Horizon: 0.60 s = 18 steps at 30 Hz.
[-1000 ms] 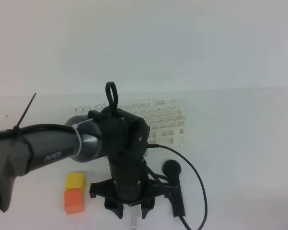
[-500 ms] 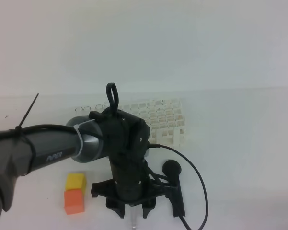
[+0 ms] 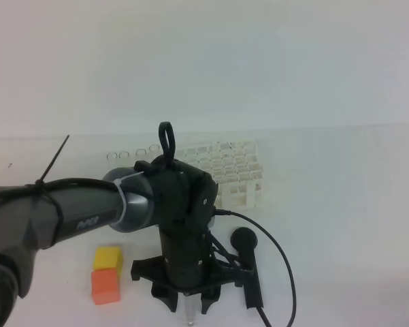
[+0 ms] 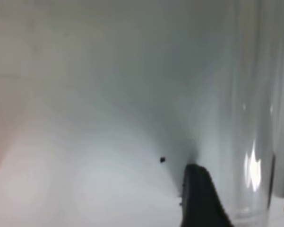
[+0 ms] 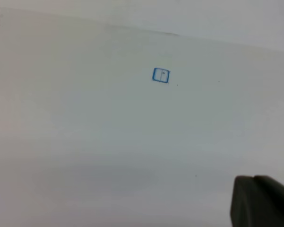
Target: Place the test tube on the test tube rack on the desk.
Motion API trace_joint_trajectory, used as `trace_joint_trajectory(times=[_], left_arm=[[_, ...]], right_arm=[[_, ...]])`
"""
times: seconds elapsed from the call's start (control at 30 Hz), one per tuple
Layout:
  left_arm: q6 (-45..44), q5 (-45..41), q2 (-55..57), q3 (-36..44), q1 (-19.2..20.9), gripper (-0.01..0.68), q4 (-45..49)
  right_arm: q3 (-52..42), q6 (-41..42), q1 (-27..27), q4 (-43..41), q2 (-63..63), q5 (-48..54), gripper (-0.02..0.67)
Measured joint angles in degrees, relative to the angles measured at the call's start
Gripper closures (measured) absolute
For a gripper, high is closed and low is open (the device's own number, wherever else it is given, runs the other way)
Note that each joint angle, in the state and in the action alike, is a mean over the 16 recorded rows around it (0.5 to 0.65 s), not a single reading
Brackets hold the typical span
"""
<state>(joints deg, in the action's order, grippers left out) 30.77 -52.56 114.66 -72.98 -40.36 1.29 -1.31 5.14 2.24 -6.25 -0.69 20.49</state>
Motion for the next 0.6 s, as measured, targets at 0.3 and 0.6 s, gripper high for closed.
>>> trace_joint_trajectory(times=[0.3,0.6], left_arm=[[-1.84,-0.99,-0.06,-0.58,-0.15,0.608,0.94],[-6.04,-2.67,-5.14,-1.51,-0.15,0.673,4.41]], right_arm=[[0.00,0.00,0.00,0.00,0.00,0.00,0.650],[0.00,0.00,0.00,0.00,0.00,0.00,0.650]])
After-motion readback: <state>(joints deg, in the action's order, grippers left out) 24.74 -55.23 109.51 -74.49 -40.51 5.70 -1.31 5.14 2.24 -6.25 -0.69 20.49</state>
